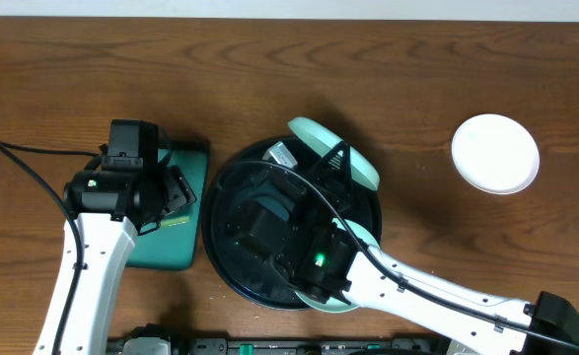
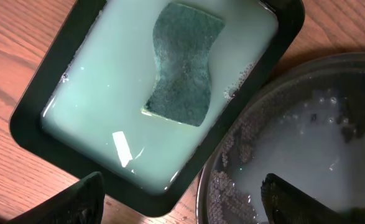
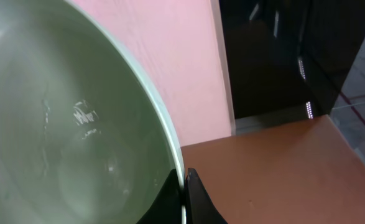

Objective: Clean dirty plates on tray and stack at the side
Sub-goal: 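Carry the green plate right and stack it on the white plate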

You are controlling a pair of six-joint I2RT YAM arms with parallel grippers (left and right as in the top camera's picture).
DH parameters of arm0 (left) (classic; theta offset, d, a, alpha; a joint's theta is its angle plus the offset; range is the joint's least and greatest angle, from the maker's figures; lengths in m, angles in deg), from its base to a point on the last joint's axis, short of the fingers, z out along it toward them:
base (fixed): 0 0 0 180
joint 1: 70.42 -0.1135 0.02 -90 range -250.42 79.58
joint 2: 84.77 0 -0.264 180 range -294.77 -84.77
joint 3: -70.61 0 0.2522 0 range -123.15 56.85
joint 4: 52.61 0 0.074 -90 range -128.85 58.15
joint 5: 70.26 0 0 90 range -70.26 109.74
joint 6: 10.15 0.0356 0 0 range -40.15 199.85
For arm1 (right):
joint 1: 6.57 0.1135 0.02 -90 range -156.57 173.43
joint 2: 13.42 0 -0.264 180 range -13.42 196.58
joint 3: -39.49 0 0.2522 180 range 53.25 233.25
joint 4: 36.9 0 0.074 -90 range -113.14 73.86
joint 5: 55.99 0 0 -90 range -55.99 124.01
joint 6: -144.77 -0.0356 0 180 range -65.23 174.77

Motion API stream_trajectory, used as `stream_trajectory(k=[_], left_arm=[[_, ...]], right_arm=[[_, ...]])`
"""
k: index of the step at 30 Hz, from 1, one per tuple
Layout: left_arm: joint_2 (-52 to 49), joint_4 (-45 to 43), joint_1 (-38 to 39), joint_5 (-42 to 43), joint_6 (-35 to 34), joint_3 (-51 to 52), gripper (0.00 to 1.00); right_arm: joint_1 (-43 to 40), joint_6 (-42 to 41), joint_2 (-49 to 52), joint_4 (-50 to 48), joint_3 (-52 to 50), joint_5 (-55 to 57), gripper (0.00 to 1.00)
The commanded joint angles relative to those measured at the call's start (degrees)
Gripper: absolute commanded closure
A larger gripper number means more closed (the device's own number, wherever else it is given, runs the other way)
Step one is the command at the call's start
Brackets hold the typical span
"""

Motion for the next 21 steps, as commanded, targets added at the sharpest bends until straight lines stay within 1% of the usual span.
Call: stream_trajectory(k=[1,6,21], left_arm=[[0.20,0.17,0.17,-0.31,0.52,0.37,0.19],[0.20,0.17,0.17,-0.28,0.52,0.37,0.19],[0.20,0.17,0.17,-0.31,0.52,0.37,0.19]], right_arm=[[0.35,1.31,-1.05,-0.24,0.09,3.06,0.99],[0.55,2.47,-1.05,-0.28,0.09,3.08,0.99],[0.57,2.40,-1.05,-0.74,0.09,2.32,0.99]])
